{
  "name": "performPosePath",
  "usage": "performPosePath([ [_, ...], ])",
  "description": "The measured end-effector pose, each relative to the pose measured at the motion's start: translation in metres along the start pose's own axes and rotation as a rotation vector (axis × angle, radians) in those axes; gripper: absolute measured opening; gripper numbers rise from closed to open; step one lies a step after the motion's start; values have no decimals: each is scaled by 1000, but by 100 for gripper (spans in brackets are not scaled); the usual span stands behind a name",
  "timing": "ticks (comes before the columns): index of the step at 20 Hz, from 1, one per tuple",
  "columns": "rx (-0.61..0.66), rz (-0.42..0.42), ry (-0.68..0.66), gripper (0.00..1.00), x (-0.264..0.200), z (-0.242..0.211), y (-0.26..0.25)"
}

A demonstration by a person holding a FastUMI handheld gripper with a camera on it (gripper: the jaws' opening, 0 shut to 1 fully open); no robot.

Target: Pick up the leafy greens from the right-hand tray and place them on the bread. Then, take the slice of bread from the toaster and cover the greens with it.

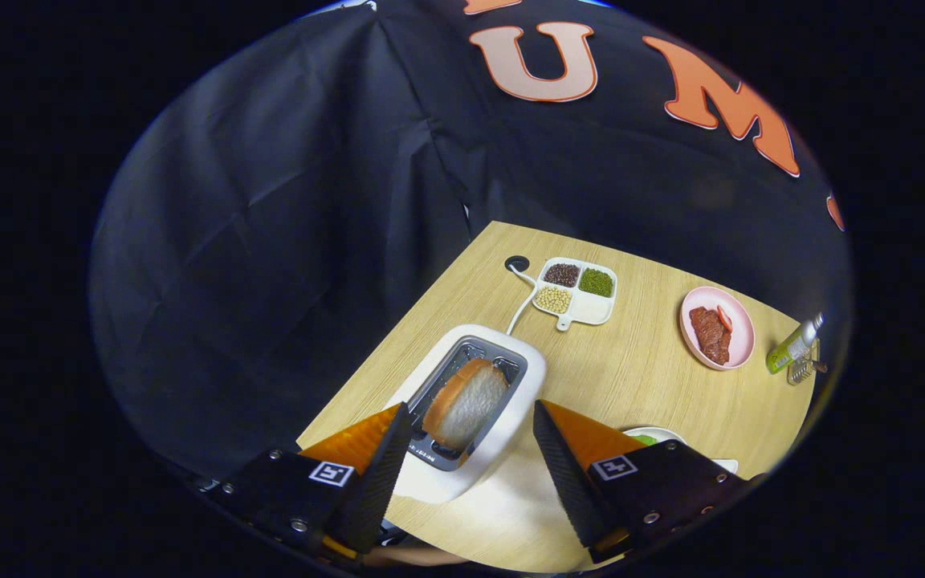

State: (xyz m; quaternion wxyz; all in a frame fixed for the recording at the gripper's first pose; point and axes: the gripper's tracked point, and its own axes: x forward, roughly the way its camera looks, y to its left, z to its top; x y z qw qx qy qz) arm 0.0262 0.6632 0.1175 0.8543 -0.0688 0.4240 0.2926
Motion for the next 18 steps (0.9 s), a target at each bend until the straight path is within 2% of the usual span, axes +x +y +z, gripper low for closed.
performPosePath([
  [5,-4,-32,95,87,28,-5,14],
  [9,13,-90,136,76,48,-4,7],
  [11,17,-113,180,66,56,-13,5],
  [12,21,-113,184,58,59,-15,5],
  [13,35,-109,164,53,62,-14,6],
  [14,44,-117,146,40,63,-11,5],
  [16,53,-149,102,27,59,-4,-6],
  [18,66,-120,76,15,54,0,-6],
])
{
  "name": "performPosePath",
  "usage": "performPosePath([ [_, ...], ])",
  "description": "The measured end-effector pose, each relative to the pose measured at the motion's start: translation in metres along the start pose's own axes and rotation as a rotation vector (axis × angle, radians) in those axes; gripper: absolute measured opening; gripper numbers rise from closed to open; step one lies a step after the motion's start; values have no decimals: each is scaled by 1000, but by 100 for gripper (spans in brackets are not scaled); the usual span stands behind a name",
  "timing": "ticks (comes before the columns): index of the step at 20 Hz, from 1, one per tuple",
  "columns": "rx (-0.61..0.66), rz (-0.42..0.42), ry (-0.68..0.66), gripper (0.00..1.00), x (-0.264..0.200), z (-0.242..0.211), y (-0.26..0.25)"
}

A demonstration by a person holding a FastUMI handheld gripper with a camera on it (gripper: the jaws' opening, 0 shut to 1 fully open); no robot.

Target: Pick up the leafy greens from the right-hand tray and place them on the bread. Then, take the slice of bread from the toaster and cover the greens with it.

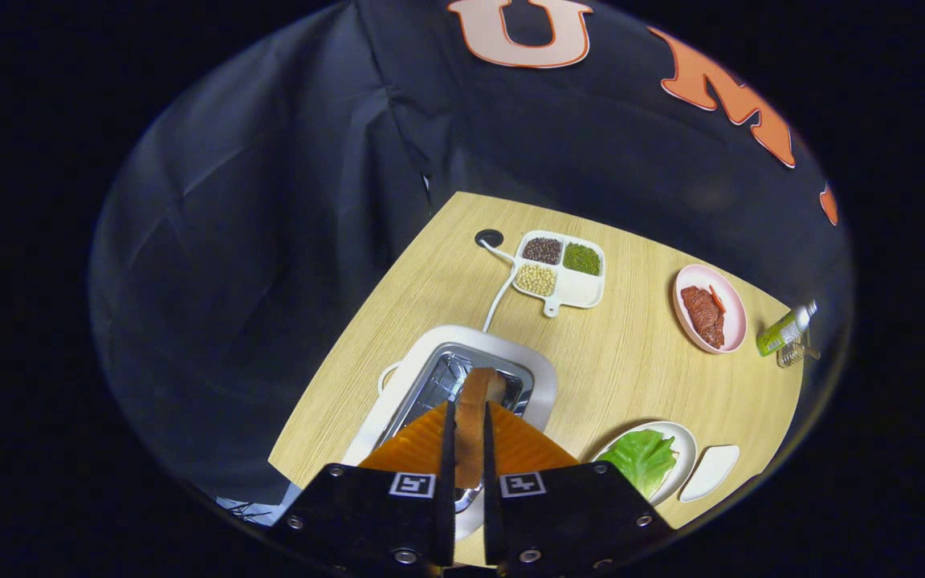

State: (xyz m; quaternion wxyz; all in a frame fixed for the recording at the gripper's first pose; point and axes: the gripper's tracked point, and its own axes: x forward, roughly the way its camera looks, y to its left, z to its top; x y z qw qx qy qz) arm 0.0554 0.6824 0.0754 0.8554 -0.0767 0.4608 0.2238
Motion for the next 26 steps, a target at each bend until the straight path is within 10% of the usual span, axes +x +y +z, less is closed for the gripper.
performPosePath([
  [12,160,214,-236,12,-85,13,-26],
  [26,221,244,-316,12,-115,-42,-125],
])
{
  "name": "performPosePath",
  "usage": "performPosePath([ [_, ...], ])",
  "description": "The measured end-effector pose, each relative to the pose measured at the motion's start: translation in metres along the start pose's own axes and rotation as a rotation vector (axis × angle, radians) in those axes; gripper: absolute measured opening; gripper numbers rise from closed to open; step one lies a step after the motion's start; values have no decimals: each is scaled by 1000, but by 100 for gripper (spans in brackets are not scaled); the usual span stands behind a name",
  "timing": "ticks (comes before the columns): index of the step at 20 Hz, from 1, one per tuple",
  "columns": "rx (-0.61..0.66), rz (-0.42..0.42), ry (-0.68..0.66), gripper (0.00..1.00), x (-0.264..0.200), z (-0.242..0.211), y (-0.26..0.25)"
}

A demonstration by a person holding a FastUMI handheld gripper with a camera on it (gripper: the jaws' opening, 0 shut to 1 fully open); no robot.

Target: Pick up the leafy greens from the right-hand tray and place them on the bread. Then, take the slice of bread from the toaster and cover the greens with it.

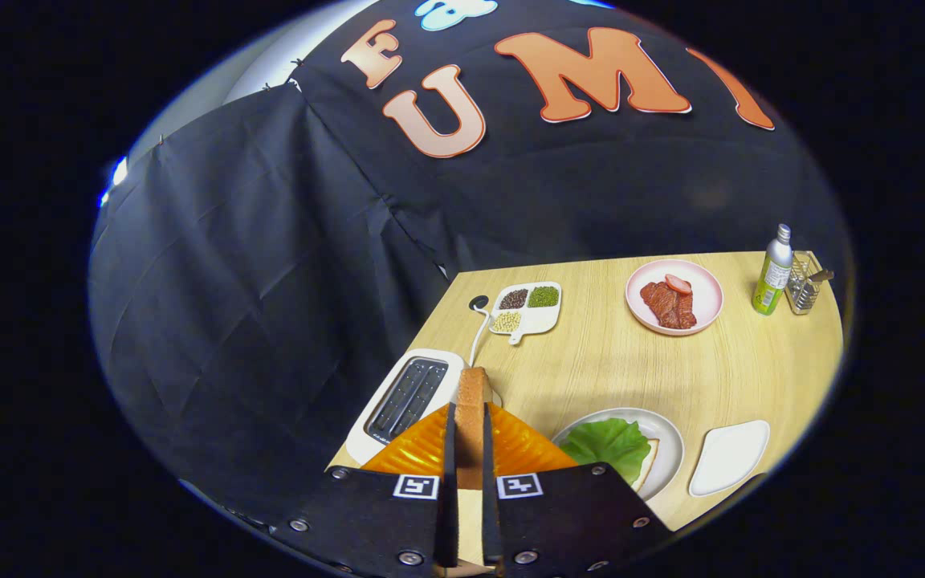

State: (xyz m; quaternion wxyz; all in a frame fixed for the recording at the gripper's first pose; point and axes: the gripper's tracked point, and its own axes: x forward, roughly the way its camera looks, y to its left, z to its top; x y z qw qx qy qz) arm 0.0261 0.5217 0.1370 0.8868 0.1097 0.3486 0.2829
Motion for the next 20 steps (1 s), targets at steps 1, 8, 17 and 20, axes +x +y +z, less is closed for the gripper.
performPosePath([
  [1,0,5,5,12,0,-5,-5],
  [8,47,17,48,12,12,-48,-56],
  [17,131,-14,103,12,26,-85,-116],
  [20,136,-9,116,12,30,-97,-130],
])
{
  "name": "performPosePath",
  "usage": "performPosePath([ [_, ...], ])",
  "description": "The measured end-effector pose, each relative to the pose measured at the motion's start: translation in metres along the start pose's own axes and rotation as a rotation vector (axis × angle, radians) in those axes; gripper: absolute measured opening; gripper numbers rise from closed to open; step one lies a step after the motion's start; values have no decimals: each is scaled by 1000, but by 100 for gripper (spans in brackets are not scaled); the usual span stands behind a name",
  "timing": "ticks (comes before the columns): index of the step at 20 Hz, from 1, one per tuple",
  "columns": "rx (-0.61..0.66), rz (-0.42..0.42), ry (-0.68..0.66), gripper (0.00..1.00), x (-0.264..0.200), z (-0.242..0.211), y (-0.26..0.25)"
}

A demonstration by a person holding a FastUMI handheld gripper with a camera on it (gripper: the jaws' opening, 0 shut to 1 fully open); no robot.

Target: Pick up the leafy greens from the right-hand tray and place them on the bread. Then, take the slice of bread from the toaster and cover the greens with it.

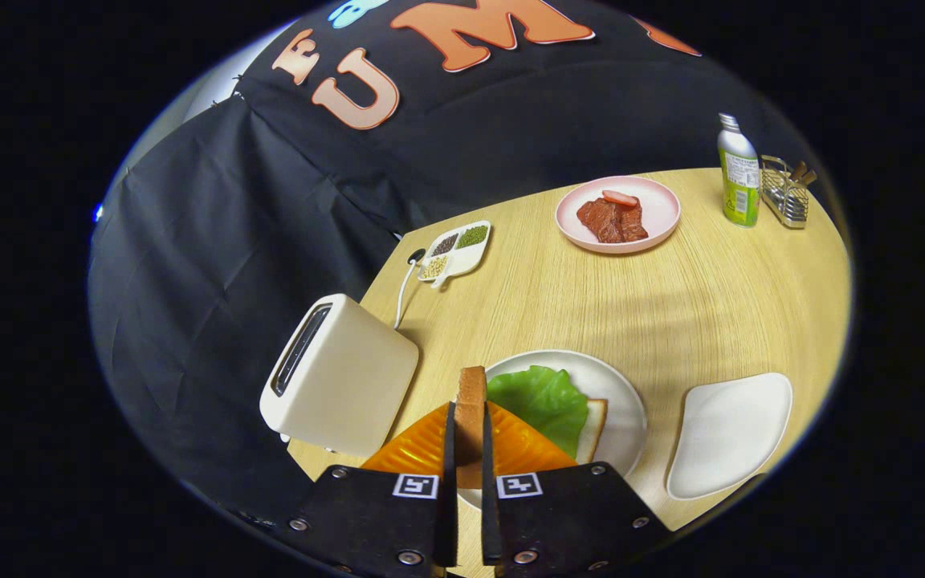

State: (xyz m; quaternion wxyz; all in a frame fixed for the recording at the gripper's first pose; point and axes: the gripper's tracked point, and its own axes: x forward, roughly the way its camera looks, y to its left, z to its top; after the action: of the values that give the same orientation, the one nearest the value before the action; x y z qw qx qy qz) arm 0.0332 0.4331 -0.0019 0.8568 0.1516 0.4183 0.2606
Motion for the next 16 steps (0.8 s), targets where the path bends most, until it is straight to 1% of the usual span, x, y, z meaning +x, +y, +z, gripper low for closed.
performPosePath([
  [3,14,-33,-4,12,7,-2,-27],
  [5,21,-31,-2,12,7,-6,-35],
  [7,13,-67,9,12,9,-12,-46],
  [9,-11,-87,9,16,11,-14,-52],
  [11,-68,-132,1,23,11,-17,-60],
  [12,-108,-167,-8,30,10,-17,-66],
  [13,-154,-198,-22,34,8,-15,-72],
  [14,-192,-225,-39,42,5,-14,-74],
  [15,-227,-242,-64,46,3,-11,-76],
  [16,-260,-264,-97,55,-3,-5,-77],
])
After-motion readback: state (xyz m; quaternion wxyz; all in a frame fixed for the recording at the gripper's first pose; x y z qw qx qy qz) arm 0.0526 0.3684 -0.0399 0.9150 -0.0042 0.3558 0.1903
